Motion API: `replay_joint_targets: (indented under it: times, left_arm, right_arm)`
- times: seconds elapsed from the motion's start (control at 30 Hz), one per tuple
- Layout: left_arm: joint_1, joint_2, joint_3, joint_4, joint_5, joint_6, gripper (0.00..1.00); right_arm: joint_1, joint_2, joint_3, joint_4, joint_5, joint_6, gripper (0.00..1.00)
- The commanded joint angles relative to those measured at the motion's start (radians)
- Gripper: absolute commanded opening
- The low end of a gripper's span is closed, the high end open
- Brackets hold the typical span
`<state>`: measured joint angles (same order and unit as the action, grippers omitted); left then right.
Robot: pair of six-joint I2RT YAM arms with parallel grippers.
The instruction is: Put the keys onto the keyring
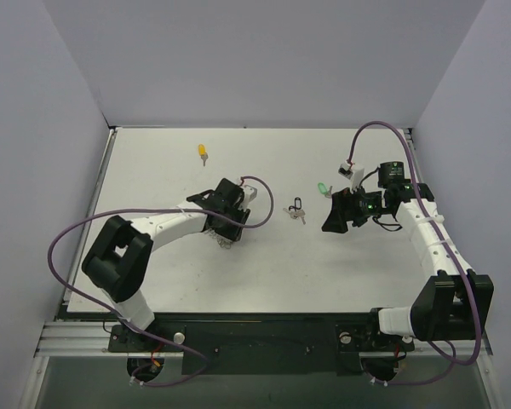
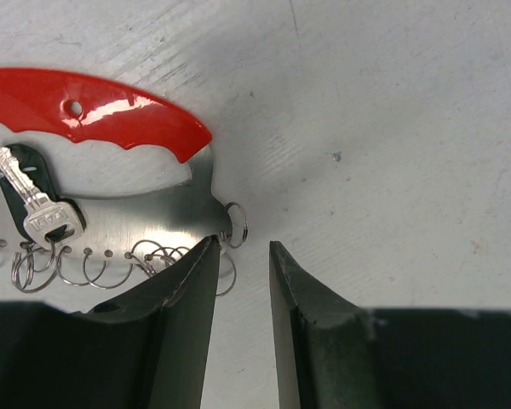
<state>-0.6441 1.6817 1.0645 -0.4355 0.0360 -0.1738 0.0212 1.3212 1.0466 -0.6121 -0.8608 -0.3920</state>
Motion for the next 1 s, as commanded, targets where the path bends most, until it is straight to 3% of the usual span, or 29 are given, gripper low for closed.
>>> replay_joint_targets:
  times: [0.0, 0.5, 0.97]
  left_arm:
    - [-0.018, 0.047, 0.081, -0.003, 0.027, 0.059, 0.40]
    - [-0.072, 0.127, 0.153, -0.088, -0.137, 0.086, 0.38]
    - [-0.092, 0.150, 0.181, -0.129, -0.199, 0.085, 0.28]
  right_arm:
    - [0.006, 0.013, 0.029, -0.032, -0.026, -0.016, 0.73]
    - [0.006, 0.016, 0.033, -0.040, -0.030, -0.021, 0.73]
    - [0.005, 0.016, 0.035, -0.044, -0.030, -0.022, 0.74]
